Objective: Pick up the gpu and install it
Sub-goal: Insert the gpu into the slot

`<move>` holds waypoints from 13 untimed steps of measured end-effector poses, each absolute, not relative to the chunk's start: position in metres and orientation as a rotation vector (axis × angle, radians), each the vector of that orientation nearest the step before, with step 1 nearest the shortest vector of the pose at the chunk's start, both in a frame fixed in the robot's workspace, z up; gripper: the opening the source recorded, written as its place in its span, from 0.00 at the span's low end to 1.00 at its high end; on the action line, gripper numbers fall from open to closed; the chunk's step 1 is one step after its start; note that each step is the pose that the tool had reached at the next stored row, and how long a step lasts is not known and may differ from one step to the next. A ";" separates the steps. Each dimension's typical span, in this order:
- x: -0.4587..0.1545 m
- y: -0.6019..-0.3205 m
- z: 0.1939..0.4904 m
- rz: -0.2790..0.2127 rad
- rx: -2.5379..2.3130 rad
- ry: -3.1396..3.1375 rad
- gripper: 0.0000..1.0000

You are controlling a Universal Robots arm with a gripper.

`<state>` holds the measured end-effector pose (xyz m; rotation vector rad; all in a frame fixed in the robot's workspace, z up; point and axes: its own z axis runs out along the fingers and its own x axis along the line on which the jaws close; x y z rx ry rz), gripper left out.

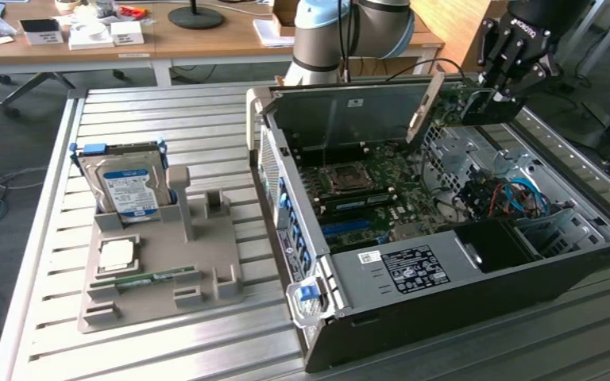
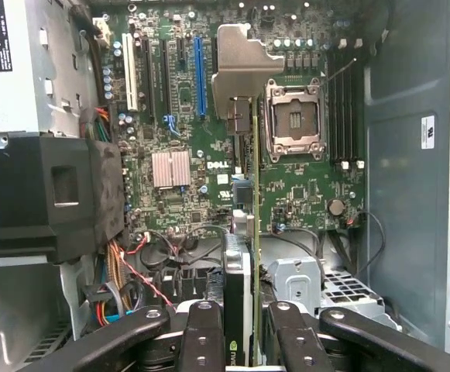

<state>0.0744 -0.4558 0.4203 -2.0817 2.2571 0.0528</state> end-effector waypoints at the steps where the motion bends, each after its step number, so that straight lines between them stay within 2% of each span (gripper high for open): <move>1: 0.074 -0.456 0.420 0.053 -2.082 2.257 0.27; 13: 0.063 -0.456 0.420 0.053 -2.081 2.257 0.27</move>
